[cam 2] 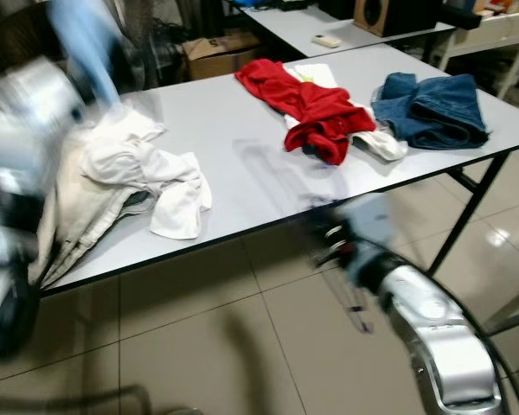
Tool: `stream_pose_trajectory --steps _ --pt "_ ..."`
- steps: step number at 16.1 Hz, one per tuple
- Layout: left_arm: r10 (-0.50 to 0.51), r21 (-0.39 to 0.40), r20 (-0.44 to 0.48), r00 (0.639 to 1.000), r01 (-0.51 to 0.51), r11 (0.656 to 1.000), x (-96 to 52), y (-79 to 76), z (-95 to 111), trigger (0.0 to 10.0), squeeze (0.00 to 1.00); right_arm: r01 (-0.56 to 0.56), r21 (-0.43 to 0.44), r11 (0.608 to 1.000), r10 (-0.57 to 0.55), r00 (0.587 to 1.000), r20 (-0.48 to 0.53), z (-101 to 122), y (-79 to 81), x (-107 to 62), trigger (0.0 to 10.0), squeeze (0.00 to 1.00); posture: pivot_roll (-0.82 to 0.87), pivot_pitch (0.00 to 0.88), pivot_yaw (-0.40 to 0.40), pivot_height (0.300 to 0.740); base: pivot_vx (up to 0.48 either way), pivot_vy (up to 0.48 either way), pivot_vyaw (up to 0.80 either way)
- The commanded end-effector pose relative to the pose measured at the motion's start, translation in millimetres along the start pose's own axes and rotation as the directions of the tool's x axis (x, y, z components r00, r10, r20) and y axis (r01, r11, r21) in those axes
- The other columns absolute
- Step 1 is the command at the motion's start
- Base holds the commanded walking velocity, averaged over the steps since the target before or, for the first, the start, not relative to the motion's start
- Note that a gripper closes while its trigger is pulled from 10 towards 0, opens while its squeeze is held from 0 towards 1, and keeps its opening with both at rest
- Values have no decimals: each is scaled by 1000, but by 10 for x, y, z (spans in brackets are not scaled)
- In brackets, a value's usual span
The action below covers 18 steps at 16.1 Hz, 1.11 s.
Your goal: Hang hanger
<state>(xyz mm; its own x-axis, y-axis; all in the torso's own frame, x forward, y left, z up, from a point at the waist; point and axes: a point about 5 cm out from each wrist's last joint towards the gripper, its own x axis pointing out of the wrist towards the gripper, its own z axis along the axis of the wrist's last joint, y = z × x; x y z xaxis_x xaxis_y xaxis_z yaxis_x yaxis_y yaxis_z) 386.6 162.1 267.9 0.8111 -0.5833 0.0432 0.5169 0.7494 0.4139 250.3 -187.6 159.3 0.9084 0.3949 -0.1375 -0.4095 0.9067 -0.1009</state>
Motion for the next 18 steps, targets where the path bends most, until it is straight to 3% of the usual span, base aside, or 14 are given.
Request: stream_pose_trajectory --steps 1,2,3,4,5,7,11,12,13,17,18 --pt "-7 29 -67 998 9 1000 -51 -36 -129 10000 0 57 24 998 -56 998 -12 -21 -46 -38 10000 0 -25 0 114 740 0 0 0" --pt "-23 -18 -129 991 21 1000 -134 -178 -390 10000 588 108 55 993 -108 994 -10 -32 -72 -87 10000 0 -24 0 94 740 0 0 0" --pt "-49 -42 -163 985 43 998 -187 -287 -537 10000 1000 142 65 988 -141 990 -11 -44 -87 -114 10000 0 -22 0 82 740 0 0 0" --pt "-80 -57 -191 978 70 996 -230 -381 -645 10000 1000 169 66 983 -168 986 -16 -59 -102 -132 10000 0 -21 0 80 740 0 0 0" --pt "-139 -44 -283 949 132 990 -322 -565 -895 10000 1000 191 87 978 -190 982 -22 -92 -106 -148 10000 0 -36 0 85 740 0 0 0" --pt "-184 -63 -389 903 173 983 -445 -725 -1187 10000 1000 218 106 970 -216 976 -22 -103 -94 -148 10000 0 -66 0 103 740 0 0 0" --pt "-161 -171 -456 875 92 981 -547 -904 -1467 10000 1000 228 128 965 -226 974 -28 -112 -28 -206 10000 0 -95 0 116 740 0 0 0" --pt "-169 -175 -470 866 96 980 -558 -962 -1521 10000 251 227 131 965 -225 974 -30 -114 -8 -203 10000 0 -98 0 114 740 0 0 0" --pt "-169 -169 -490 855 97 981 -567 -1010 -1572 10000 0 227 134 965 -225 974 -31 -115 7 -201 10000 0 -99 0 112 740 0 0 0" --pt "-202 -189 -525 827 118 975 -576 -1166 -1695 10000 0 216 142 966 -213 976 -34 -108 36 -174 10000 0 -98 0 106 740 0 0 0" --pt "-224 -208 -522 823 132 969 -581 -1207 -1704 4471 0 213 143 966 -210 977 -34 -104 41 -167 10000 0 -97 0 106 740 0 0 0"
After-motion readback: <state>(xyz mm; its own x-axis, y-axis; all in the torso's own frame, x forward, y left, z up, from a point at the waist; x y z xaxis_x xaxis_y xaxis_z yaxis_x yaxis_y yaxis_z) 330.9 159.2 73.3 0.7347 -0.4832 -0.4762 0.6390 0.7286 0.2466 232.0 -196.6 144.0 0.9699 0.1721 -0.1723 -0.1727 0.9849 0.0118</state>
